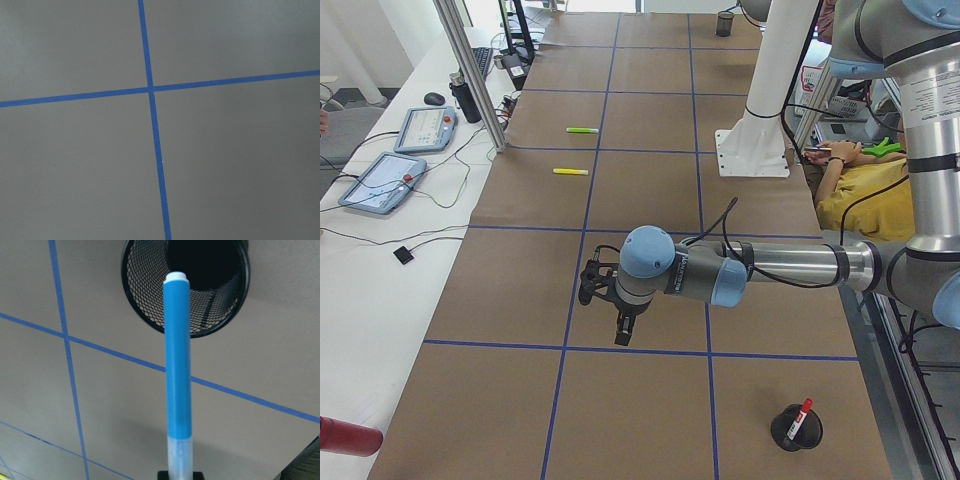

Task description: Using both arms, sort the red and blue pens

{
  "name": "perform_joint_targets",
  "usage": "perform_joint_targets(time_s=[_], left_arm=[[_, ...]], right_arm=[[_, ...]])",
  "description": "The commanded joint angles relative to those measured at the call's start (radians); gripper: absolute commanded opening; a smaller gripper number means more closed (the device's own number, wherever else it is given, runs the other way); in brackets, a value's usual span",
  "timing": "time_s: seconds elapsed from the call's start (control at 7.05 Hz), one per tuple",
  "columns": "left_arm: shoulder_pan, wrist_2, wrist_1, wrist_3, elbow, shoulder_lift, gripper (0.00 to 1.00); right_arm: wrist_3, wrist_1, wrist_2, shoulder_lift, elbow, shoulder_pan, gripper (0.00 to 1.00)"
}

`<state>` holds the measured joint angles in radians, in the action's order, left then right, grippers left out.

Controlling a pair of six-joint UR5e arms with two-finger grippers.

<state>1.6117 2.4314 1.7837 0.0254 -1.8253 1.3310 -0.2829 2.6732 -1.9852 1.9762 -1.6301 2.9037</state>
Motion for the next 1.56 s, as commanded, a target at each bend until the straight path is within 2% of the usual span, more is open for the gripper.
perform_joint_targets(time_s=[0.0,0.43,0.57,0.71,0.85,0.99,1.42], left_arm=[[0.001,0.000,0.000,0.001,-0.008,-0.007,1.00],[0.001,0.000,0.000,0.001,-0.025,-0.023,1.00],[0.001,0.000,-0.001,0.001,-0.025,-0.023,1.00],[0.001,0.002,-0.001,0.001,-0.025,-0.023,1.00],[0.001,0.000,-0.001,0.001,-0.025,-0.023,1.00],[0.001,0.000,-0.001,0.001,-0.025,-0.023,1.00],[0.001,0.002,-0.003,0.001,-0.025,-0.023,1.00]], right_arm=[[0.008,-0.006,-0.001,-0.020,0.035,0.000,0.00],[0.010,-0.072,-0.009,-0.020,0.075,0.000,0.00],[0.011,-0.076,-0.010,-0.020,0.075,0.000,0.07],[0.011,-0.078,-0.012,-0.020,0.075,0.000,0.26],[0.013,-0.079,-0.014,-0.020,0.073,0.002,0.84],[0.013,-0.078,-0.012,-0.020,0.072,0.002,1.00],[0.011,-0.079,-0.014,-0.023,0.067,0.003,1.00]])
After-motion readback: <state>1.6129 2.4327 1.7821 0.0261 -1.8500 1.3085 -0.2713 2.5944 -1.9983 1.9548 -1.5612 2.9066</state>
